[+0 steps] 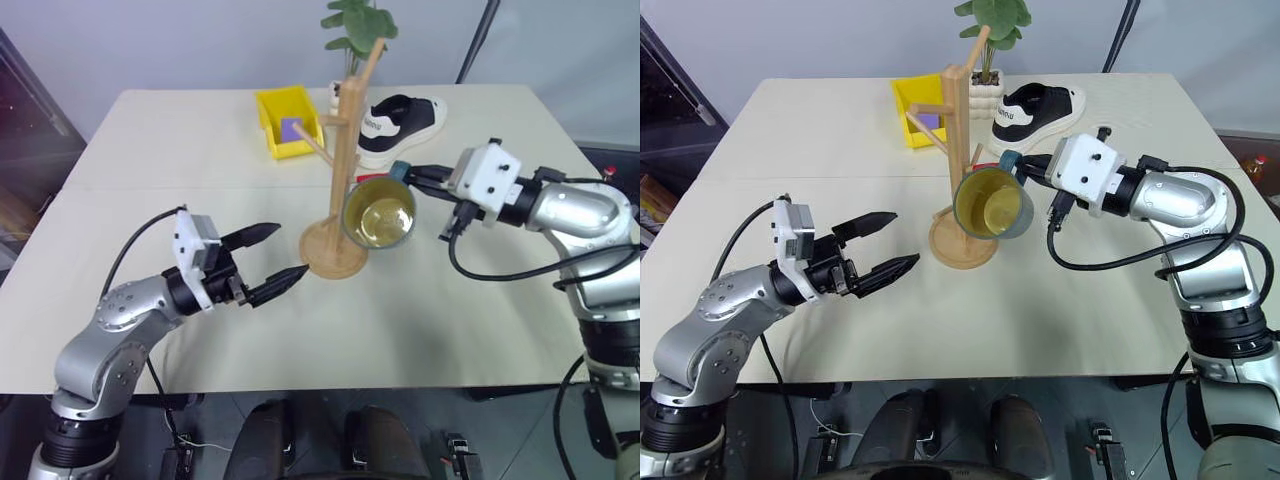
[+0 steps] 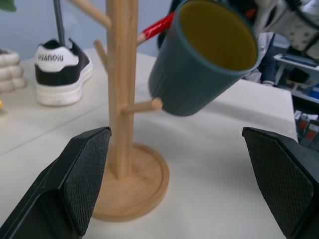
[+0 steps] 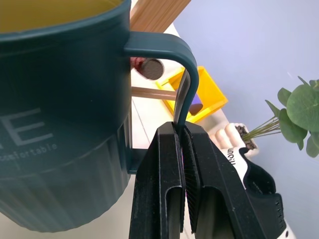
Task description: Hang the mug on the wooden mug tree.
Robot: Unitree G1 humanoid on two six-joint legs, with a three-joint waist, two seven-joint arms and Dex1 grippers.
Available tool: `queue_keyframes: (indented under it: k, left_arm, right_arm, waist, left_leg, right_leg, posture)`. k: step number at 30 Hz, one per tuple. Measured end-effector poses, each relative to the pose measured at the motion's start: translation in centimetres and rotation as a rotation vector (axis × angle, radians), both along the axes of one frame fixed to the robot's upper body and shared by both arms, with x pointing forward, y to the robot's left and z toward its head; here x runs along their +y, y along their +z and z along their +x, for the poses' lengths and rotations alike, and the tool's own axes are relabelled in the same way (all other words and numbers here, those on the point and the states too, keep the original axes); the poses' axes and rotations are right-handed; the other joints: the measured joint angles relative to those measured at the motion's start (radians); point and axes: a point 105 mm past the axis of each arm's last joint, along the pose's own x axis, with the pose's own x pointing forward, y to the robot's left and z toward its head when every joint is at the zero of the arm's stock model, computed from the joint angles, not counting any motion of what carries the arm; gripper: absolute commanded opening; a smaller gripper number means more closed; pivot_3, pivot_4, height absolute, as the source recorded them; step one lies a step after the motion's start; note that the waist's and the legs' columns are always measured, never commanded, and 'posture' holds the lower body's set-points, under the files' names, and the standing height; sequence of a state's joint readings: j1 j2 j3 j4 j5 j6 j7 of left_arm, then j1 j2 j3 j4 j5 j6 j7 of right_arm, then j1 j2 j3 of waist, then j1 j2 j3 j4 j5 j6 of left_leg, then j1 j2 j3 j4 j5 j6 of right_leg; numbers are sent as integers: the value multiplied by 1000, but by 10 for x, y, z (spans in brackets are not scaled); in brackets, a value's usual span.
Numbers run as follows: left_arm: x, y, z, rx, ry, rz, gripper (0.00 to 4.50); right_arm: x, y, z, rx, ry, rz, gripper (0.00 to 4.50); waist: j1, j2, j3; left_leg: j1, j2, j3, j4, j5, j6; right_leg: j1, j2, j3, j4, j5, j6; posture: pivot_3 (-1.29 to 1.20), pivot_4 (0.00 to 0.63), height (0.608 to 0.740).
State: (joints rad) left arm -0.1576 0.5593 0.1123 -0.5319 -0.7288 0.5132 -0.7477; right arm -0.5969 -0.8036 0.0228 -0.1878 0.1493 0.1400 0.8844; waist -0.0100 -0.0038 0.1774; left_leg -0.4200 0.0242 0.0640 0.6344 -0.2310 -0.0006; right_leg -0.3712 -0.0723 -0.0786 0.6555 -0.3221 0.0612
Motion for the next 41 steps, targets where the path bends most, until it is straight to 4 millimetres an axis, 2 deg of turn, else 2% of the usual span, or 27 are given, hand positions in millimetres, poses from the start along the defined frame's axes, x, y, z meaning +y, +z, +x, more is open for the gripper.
queue_keyframes:
  k: [12,13,14,18,23,25,28,32,37,39,41]
  left_arm:
    - [0,1,1,-1,7,-1,4500]
    - [0,1,1,-1,7,-1,4500]
    - [0,1,1,-2,7,-1,4500]
    - [0,1,1,-2,8,0,4500]
    - [2,1,3,-1,28,2,4500]
    - [5,-2,6,8,58,9,4500]
    - [14,-10,15,37,134,8,4500]
    - [34,-24,32,44,302,10,4500]
    - [66,-67,49,124,556,53,4500]
    - [71,-78,50,140,602,56,4500]
    - [73,-82,50,133,625,51,4500]
  right_arm:
    - [10,-1,2,-1,17,-46,47]
    - [10,-1,3,8,12,-47,657]
    - [9,-2,3,12,9,-47,953]
    - [9,-1,4,5,0,-48,2963]
    - [-6,8,5,-14,-55,8,2963]
    - [-23,8,4,28,-99,106,2963]
    - [-51,-7,5,136,-176,276,2963]
    - [-71,-46,2,291,-248,455,2963]
    - [-81,-104,3,392,-374,629,2963]
    - [-81,-118,4,398,-409,676,2963]
    - [-81,-125,4,394,-424,700,2963]
  waist:
    - [0,0,0]
    - [0,0,0]
    - [0,0,0]
    - [0,0,0]
    - [1,0,0]
    - [4,0,0]
    - [4,0,0]
    - [0,0,0]
    - [-2,0,0]
    - [-1,0,0]
    - [-1,0,0]
  left_leg:
    - [0,0,0,0,0,0]
    - [0,0,0,1,0,0]
    - [0,0,0,1,0,0]
    - [0,0,0,1,0,0]
    - [0,0,0,1,0,0]
    - [0,0,0,1,0,0]
    - [0,0,0,2,0,1]
    - [1,0,0,2,0,1]
    - [4,0,5,1,0,1]
    - [4,1,7,2,0,1]
    - [4,1,8,2,0,1]
  right_leg:
    - [0,0,0,0,0,0]
    - [0,0,0,0,0,0]
    - [0,0,0,0,0,0]
    - [0,0,0,0,0,0]
    - [0,0,0,1,0,0]
    - [1,0,0,0,0,0]
    - [2,0,0,0,0,0]
    - [2,0,0,2,0,0]
    - [-1,0,4,6,0,0]
    - [-2,0,7,7,0,0]
    - [-2,0,9,8,0,0]
  posture:
    - [0,150,740]
    - [0,150,740]
    - [0,150,740]
    - [0,150,740]
    - [0,150,740]
    - [0,150,740]
    - [0,150,740]
    - [0,150,740]
    - [0,150,740]
    - [0,150,740]
    - [0,150,740]
